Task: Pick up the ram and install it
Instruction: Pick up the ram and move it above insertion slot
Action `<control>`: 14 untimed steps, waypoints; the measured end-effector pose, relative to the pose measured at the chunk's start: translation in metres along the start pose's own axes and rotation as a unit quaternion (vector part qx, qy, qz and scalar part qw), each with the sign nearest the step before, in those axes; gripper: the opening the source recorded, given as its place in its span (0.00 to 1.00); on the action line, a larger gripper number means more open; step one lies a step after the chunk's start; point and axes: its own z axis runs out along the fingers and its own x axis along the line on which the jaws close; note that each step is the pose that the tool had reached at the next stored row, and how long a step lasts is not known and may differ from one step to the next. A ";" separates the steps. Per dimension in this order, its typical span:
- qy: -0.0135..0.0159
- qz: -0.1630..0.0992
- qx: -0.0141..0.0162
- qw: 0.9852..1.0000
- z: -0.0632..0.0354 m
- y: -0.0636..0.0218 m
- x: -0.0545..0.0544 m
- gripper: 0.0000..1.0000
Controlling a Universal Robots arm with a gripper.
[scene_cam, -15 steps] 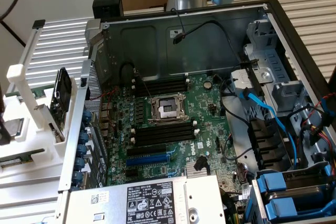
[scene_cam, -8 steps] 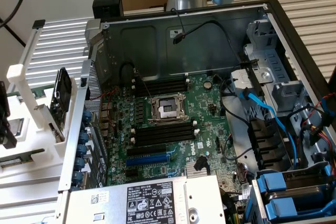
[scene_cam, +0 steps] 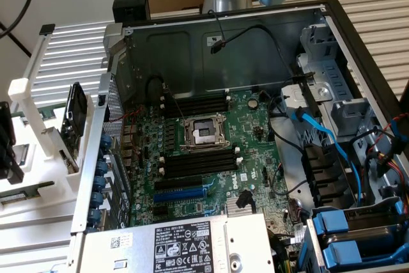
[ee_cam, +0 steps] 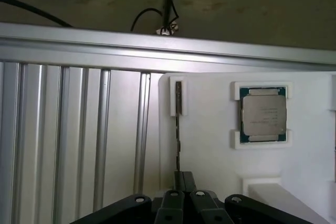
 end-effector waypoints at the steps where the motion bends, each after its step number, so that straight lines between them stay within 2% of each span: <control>1: 0.000 0.000 0.000 1.000 0.0003 -0.0004 0.000 0.11; 7: 0.000 0.000 0.000 1.000 0.0043 -0.0042 0.001 0.11; 14: 0.000 0.000 0.000 1.000 0.0045 -0.0045 0.001 0.11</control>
